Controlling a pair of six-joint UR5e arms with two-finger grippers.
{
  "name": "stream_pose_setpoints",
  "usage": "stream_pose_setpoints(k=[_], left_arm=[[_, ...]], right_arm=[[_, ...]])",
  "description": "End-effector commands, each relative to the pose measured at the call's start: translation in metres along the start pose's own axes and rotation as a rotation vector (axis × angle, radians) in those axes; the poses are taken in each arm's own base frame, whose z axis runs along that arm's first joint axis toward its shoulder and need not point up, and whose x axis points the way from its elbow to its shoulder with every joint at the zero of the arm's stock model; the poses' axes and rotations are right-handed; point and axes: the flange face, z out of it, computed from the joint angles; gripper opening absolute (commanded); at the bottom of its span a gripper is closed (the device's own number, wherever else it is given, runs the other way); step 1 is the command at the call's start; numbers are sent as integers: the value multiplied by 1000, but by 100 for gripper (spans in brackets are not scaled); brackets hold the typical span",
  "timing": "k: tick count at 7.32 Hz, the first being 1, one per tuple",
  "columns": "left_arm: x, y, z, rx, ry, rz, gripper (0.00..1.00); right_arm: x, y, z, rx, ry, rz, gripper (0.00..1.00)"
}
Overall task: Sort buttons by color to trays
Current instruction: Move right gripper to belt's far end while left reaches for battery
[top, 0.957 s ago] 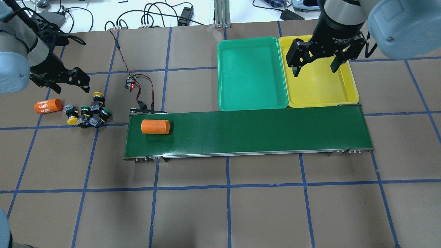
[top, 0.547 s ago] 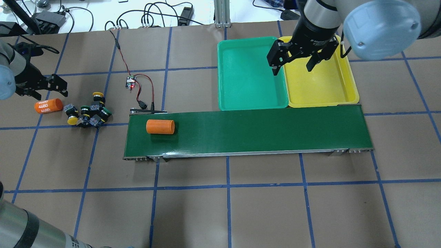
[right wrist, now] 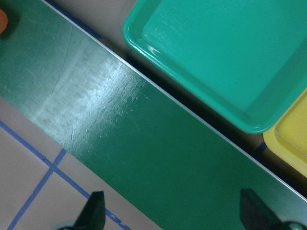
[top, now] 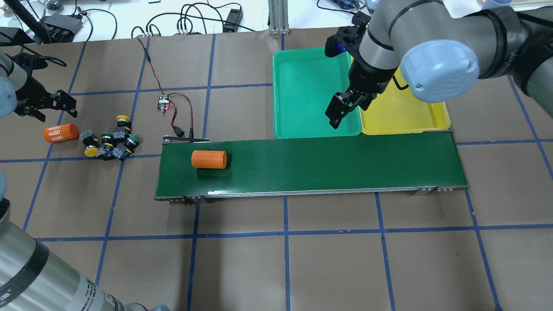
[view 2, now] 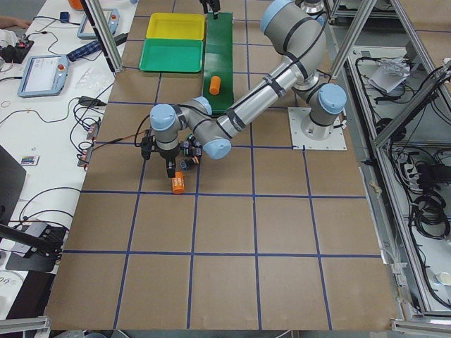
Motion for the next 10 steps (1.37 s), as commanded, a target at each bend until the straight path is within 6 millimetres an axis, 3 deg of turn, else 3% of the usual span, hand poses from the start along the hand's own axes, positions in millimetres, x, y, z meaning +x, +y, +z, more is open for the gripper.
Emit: stream_pose_setpoints(k=[1,3,5,7,9,10], left_arm=[[-5,-4,15,-11,-5,2,100],[-11,-2,15,-28,-43,14,100],[-27,4,18,-37,-43,18,100],[-28,4,24,-44,-36,17,100],[-29,4,30,-50,-33,17,100],[-29,4,32,-52,-30,17,100]], right_arm=[[3,17,40,-30,7,-142,100],[4,42,62,-36,45,-324,100],[30,75,70,-105,124,-484,100],[66,108,68,-106,126,-574,100],[111,146,51,-79,144,-703,100],[124,153,45,-68,187,-742,100]])
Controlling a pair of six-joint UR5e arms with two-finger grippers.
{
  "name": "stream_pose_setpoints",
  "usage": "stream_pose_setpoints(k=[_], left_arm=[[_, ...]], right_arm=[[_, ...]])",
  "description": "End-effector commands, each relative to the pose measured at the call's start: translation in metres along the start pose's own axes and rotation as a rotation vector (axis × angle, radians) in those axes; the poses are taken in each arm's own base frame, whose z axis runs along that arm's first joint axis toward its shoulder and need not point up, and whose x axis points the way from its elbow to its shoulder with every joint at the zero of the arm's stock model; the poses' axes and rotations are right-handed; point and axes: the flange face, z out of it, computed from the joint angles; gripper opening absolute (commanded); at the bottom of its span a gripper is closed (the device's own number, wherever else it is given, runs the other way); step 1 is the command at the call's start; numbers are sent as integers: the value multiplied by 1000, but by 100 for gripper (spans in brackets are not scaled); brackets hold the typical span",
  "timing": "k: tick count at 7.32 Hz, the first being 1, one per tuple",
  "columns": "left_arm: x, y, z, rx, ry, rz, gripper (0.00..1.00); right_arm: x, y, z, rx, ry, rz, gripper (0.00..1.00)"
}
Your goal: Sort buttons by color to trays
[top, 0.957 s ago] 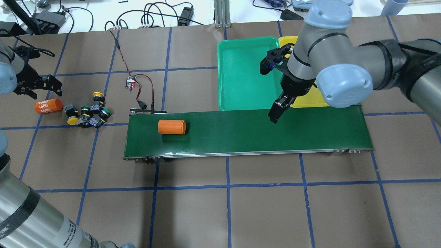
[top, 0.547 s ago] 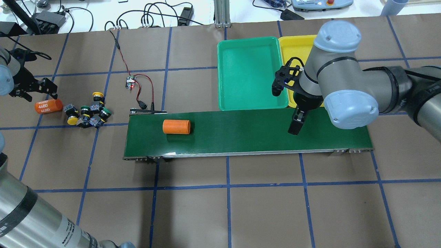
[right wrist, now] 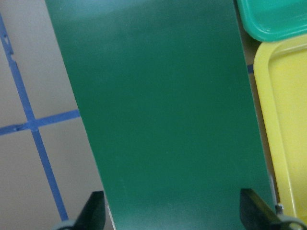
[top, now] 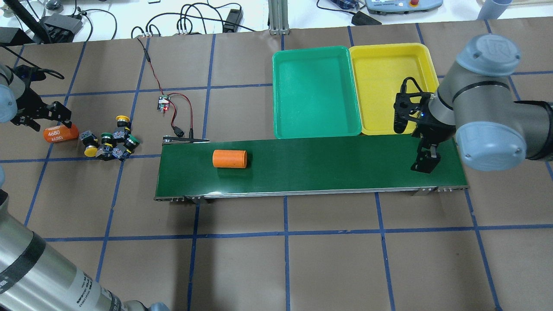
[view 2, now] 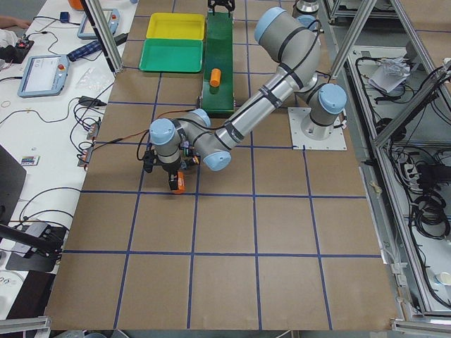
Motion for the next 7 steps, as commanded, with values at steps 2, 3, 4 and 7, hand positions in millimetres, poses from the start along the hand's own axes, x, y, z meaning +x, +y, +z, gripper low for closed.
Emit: stream_pose_setpoints(k=[2,3,4,7], left_arm=[[0,-1,8,-9,4,2,100],[1,-1,6,-6,1,5,100],[0,-1,8,-8,4,4,100],[-1,-1,10,-11,2,13,100]], right_arm=[[3,27,7,-2,106,-149,100],[-5,22,17,27,103,-204,100],[-6,21,17,22,112,-247,100],[-11,20,24,18,90,-294,100]])
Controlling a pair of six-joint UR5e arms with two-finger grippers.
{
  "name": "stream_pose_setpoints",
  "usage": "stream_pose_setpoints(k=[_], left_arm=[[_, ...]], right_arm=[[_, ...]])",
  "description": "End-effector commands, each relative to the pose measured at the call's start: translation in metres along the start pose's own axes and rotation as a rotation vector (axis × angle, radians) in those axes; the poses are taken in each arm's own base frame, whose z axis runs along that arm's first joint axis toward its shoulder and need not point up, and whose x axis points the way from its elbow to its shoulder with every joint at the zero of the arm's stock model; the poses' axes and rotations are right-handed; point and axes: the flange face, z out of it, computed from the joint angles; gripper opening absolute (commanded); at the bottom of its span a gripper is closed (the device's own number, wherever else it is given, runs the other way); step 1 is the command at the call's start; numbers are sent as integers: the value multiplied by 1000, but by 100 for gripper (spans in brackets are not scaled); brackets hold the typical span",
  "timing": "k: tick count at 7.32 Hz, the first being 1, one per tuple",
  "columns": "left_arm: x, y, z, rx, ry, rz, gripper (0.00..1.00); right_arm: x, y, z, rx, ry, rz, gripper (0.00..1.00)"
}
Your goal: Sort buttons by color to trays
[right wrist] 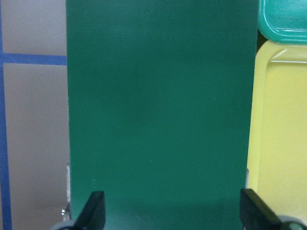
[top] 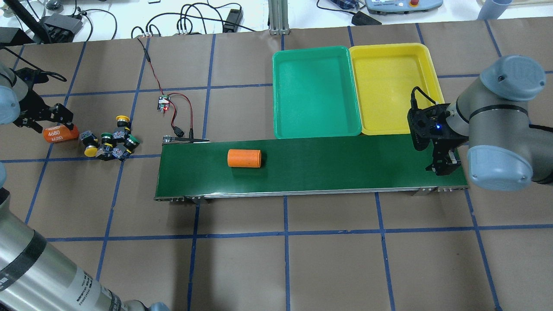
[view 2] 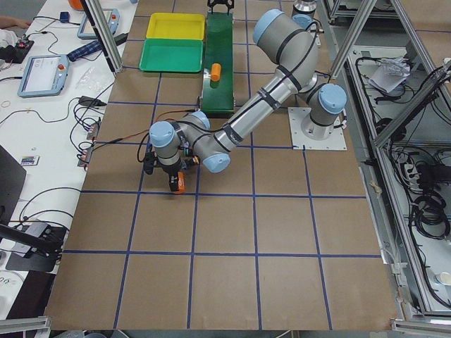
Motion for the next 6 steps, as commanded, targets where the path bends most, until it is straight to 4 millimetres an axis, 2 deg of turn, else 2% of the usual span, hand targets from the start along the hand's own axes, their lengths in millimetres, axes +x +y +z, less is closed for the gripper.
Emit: stream_pose_setpoints(k=[1,3,4,5,6], left_arm=[[0,0,6,-8,4,7,100],[0,-1,15,-17,11,7,100],[0,-2,15,-17,11,9,33],[-1,-4,9,-13,10,15,0],[9,-5,-13,0,10,46,0]], right_arm=[[-7,-2,9,1,-27,-63,100],[-11,-3,14,7,-38,-53,100],[-12,-3,15,6,-42,-52,100],[-12,-3,15,7,-43,-53,100],[-13,-3,17,3,-46,-55,100]])
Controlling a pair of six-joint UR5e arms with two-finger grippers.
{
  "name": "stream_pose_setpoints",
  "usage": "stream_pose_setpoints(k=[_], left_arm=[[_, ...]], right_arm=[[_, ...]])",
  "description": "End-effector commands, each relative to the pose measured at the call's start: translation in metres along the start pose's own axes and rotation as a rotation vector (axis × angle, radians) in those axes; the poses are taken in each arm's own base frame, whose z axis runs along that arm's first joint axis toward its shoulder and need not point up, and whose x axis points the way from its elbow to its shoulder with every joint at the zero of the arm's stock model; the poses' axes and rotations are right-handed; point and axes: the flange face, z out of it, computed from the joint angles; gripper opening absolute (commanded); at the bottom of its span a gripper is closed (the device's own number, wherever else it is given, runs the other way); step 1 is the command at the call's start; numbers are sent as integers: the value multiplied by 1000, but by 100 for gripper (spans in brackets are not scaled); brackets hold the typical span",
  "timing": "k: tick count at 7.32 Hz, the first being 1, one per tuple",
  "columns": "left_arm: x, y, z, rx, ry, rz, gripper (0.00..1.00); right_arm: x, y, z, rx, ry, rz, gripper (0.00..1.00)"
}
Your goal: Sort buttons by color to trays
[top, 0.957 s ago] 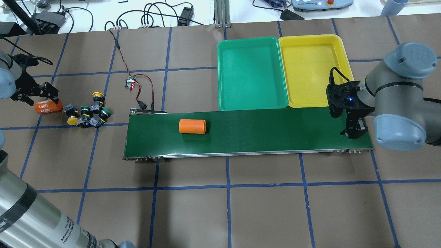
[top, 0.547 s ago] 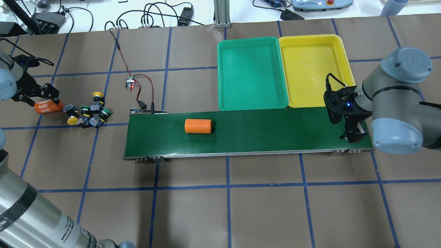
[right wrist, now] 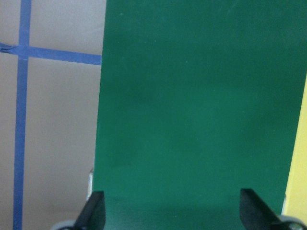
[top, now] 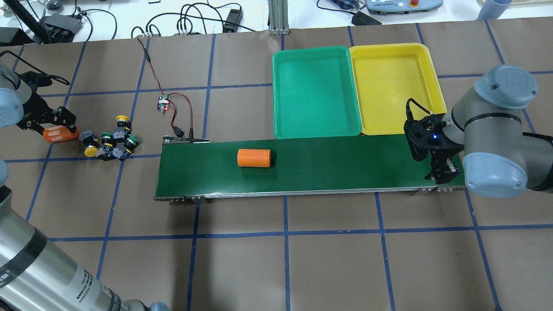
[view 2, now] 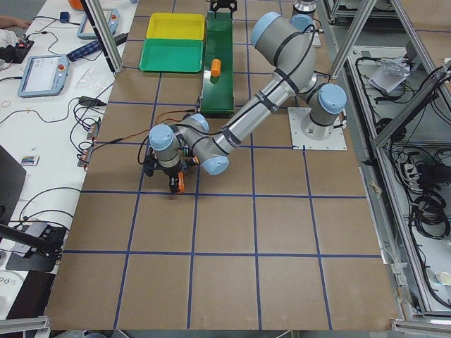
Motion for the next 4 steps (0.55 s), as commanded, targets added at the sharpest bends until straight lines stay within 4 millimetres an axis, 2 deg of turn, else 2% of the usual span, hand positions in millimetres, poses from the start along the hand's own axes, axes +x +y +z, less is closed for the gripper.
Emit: stream_pose_setpoints(k=[1,2,4], left_arm=[[17,6,-43,-13,21,36,0],[45,9,-79,-3,29,68,0],[143,20,-130,-33,60,168,0]], right_arm=[[-2,0,2,-1,-7,-1,100],[-6,-2,7,2,-12,-3,100],[-6,-2,8,2,-10,-3,100]])
